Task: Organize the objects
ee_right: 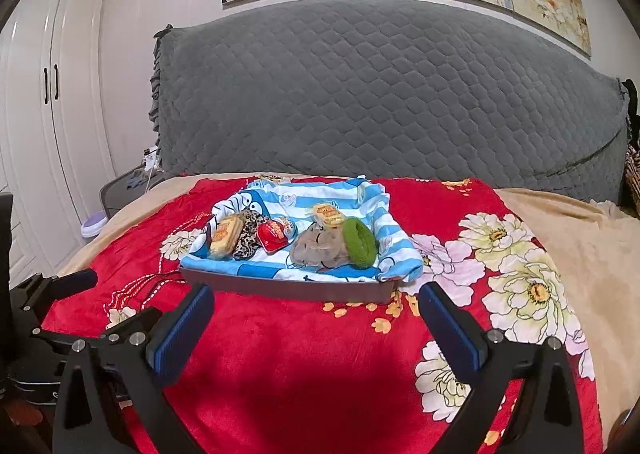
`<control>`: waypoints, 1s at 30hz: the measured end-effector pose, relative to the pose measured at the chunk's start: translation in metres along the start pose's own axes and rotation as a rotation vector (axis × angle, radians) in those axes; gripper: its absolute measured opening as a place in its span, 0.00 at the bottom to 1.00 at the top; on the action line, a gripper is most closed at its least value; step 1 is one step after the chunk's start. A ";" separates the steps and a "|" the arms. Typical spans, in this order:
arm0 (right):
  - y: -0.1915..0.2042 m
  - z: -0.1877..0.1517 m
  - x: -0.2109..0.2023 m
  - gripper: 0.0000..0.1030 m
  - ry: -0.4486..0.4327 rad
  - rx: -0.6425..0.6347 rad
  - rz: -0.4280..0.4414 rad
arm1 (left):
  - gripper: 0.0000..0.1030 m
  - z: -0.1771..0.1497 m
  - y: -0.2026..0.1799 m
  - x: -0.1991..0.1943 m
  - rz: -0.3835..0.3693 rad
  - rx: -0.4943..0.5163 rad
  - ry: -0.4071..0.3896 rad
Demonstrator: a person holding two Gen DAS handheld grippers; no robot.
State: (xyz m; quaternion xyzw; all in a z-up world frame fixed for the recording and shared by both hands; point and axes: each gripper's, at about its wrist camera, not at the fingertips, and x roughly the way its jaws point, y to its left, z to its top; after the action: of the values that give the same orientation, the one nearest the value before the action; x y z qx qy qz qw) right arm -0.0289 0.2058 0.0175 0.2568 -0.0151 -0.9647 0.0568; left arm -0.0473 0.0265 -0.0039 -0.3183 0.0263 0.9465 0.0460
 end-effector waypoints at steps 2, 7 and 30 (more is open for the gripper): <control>0.000 -0.005 0.002 1.00 0.008 -0.001 -0.003 | 1.00 -0.002 0.000 0.001 0.010 -0.009 0.003; 0.004 -0.017 0.007 1.00 0.026 -0.007 -0.004 | 1.00 -0.007 0.004 0.007 0.012 -0.048 0.018; 0.009 -0.049 0.020 1.00 0.076 -0.021 -0.014 | 1.00 -0.030 0.010 0.020 -0.035 -0.075 0.053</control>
State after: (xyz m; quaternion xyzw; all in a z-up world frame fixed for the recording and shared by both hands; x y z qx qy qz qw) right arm -0.0213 0.1949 -0.0343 0.2926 -0.0009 -0.9548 0.0535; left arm -0.0467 0.0154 -0.0396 -0.3453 -0.0138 0.9371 0.0499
